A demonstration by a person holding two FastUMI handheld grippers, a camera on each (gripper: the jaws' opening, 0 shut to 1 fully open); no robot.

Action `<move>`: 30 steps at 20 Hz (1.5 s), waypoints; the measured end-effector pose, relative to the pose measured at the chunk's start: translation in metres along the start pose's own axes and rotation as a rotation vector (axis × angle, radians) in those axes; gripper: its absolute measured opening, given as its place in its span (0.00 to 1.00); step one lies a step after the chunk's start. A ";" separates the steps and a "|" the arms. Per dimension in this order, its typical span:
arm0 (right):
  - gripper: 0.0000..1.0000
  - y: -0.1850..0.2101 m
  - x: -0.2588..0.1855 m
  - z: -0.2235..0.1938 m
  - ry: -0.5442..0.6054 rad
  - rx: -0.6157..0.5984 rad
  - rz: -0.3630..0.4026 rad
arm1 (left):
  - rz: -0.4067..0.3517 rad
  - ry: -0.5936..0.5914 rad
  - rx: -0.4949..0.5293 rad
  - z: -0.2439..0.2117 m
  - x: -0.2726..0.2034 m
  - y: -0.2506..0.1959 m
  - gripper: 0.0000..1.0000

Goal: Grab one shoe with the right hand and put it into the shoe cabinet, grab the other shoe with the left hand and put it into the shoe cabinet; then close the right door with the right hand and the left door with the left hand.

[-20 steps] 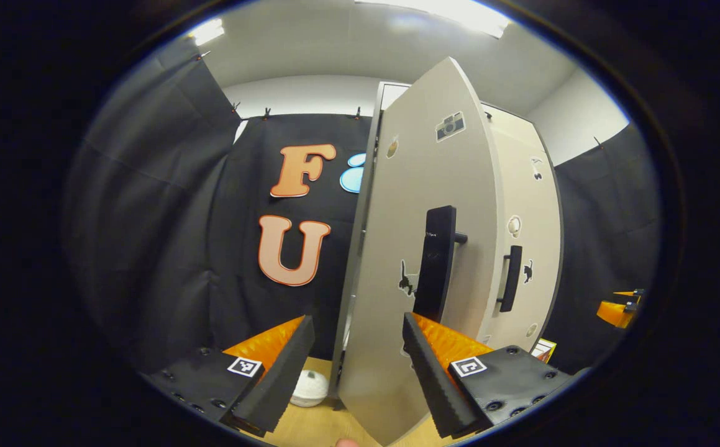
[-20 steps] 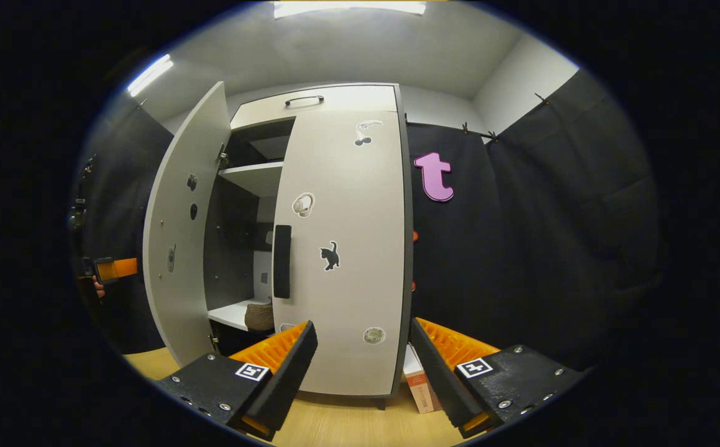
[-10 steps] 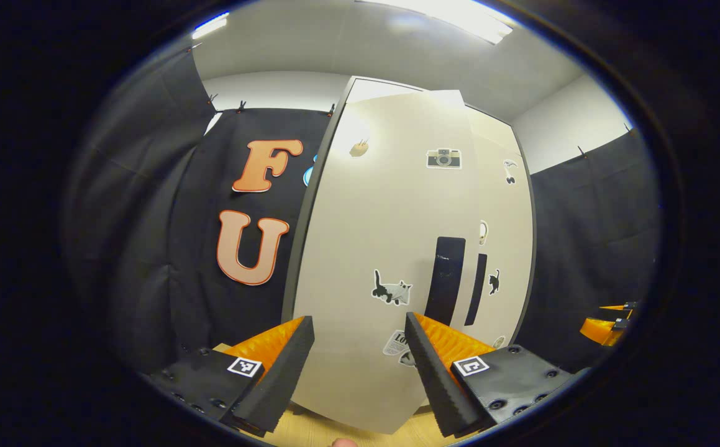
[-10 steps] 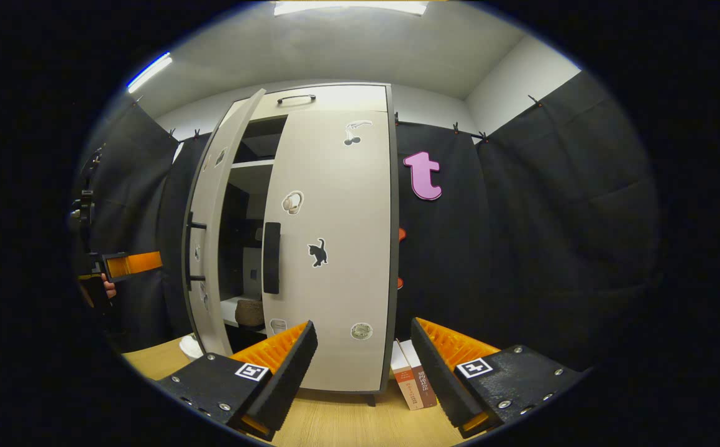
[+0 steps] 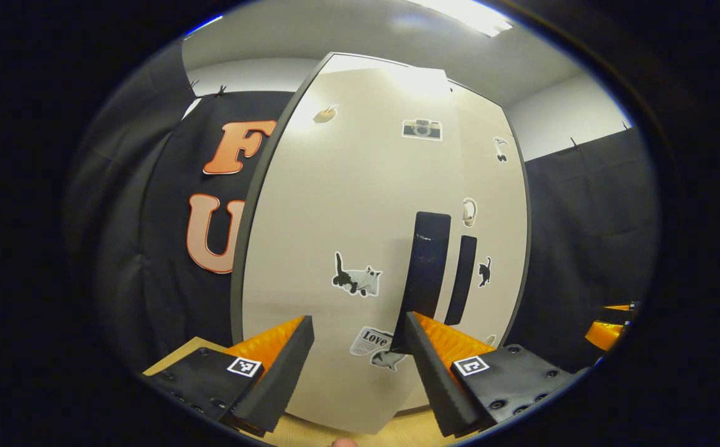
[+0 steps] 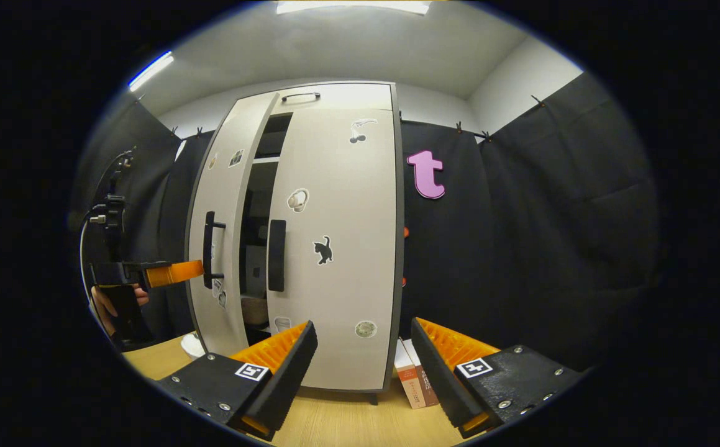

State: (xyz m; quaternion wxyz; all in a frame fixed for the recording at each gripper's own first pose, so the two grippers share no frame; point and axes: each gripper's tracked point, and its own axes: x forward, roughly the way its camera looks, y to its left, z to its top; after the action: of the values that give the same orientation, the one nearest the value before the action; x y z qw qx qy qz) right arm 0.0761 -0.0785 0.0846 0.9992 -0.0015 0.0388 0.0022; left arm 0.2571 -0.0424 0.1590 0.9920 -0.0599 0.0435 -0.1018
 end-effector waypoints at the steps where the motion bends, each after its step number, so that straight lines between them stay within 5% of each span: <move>1: 0.94 -0.004 0.001 -0.001 0.002 0.003 -0.007 | 0.002 0.007 0.002 -0.001 0.009 0.001 0.96; 18: 0.94 -0.017 -0.005 -0.001 -0.006 0.031 -0.020 | 0.022 0.010 0.040 -0.018 0.078 -0.016 0.96; 30: 0.94 0.012 -0.018 0.003 -0.016 0.025 0.039 | 0.025 -0.016 0.054 0.005 -0.003 -0.014 0.96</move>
State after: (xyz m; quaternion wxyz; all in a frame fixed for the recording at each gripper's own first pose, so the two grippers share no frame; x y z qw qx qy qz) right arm 0.0587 -0.0662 0.0891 0.9992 0.0119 0.0311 0.0212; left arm 0.2518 -0.0547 0.1659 0.9948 -0.0332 0.0335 -0.0899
